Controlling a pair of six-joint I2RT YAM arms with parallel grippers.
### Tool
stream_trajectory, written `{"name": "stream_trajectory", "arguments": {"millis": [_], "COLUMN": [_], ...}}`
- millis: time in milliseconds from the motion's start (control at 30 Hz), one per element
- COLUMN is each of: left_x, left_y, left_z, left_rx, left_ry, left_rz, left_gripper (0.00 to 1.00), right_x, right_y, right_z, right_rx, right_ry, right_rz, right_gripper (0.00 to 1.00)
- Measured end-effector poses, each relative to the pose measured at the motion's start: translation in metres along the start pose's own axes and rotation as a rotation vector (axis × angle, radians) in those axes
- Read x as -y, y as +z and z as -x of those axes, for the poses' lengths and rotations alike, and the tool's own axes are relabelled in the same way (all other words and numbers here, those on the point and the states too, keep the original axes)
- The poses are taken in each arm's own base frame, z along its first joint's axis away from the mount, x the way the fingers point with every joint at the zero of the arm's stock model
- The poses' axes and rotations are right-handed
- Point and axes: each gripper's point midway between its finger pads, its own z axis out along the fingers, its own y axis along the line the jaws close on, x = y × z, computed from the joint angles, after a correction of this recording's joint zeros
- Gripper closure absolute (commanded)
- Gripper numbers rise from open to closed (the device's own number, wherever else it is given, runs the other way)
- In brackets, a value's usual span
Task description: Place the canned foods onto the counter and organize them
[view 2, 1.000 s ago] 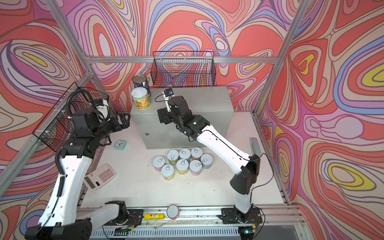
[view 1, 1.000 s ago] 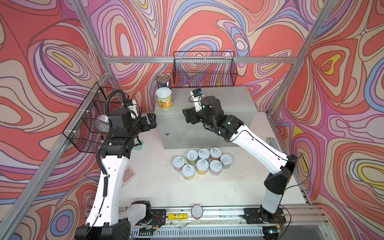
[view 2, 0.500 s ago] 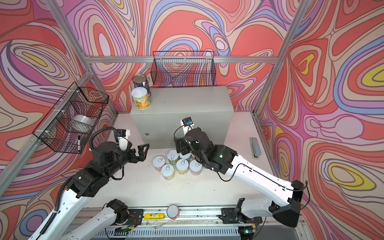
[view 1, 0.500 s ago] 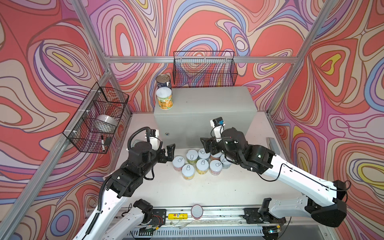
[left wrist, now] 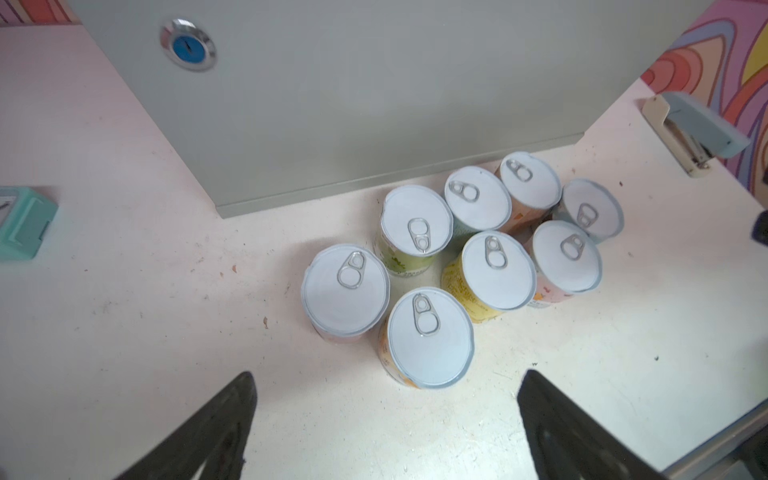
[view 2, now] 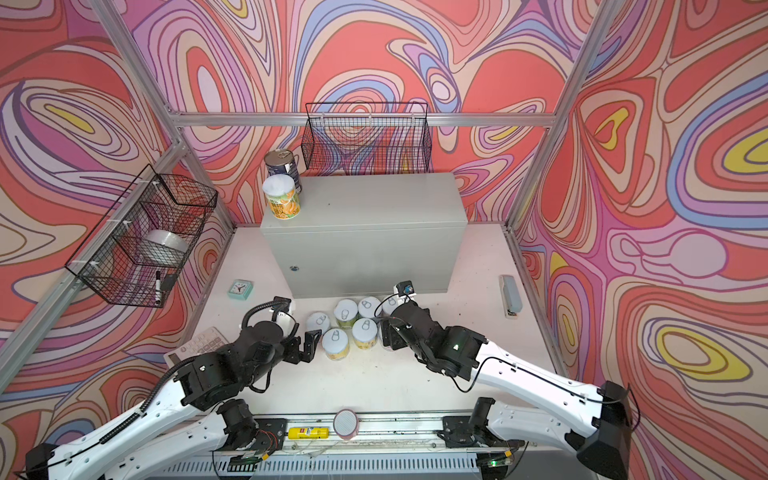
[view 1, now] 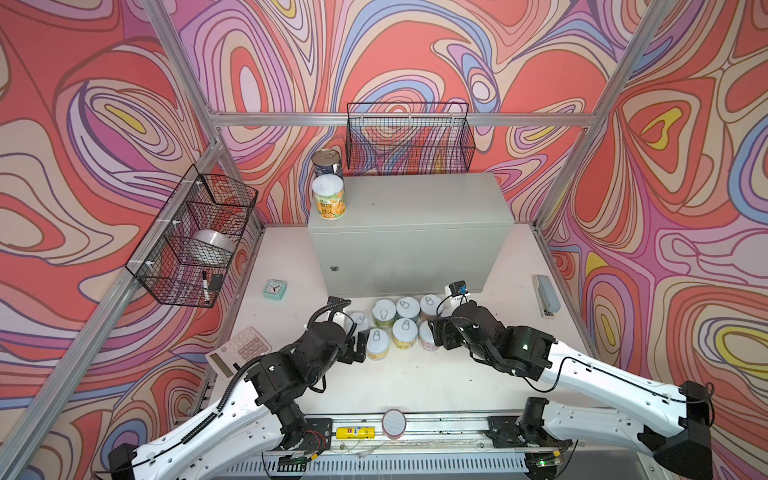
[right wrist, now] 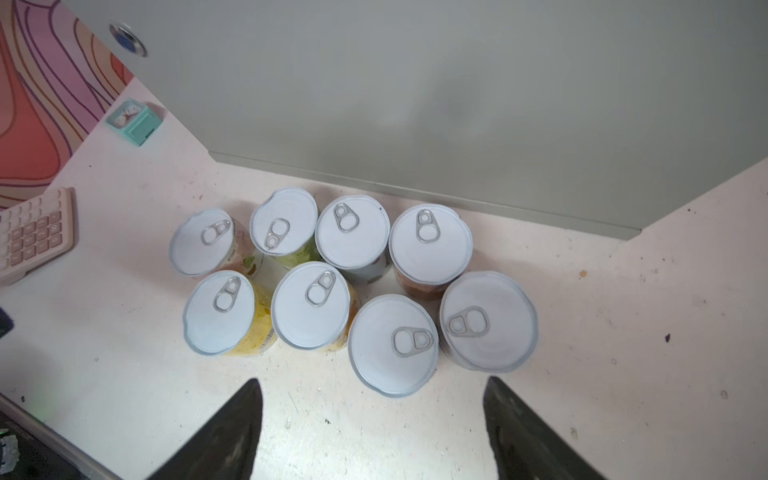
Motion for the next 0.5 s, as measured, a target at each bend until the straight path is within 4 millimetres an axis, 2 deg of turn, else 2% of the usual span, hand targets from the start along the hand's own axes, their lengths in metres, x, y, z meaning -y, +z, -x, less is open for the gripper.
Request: {"name": "stream_trajectory", "arguments": {"millis": [100, 300, 400, 500], "left_x": [0.002, 0.006, 0.005, 0.003], "left_y": [0.007, 0.014, 0.020, 0.024], "left_z": [-0.017, -0.020, -0.031, -0.043], "left_rx": [-0.016, 0.022, 0.019, 0.005], "left_ry": [0.025, -0.014, -0.021, -0.023], "left_rz": [0.000, -0.016, -0.026, -0.026], "left_gripper": [0.00, 0.00, 0.00, 0.00], "right_x": [0.007, 0.005, 0.002, 0.004], "right_y": [0.003, 0.018, 0.026, 0.030], "right_z": [-0.016, -0.052, -0.074, -0.087], "right_rx": [-0.026, -0.111, -0.154, -0.172], "right_ry": [0.017, 0.000, -0.020, -0.016], "right_rz": [-0.011, -0.029, -0.034, -0.041], "right_gripper": [0.11, 0.09, 0.07, 0.06]}}
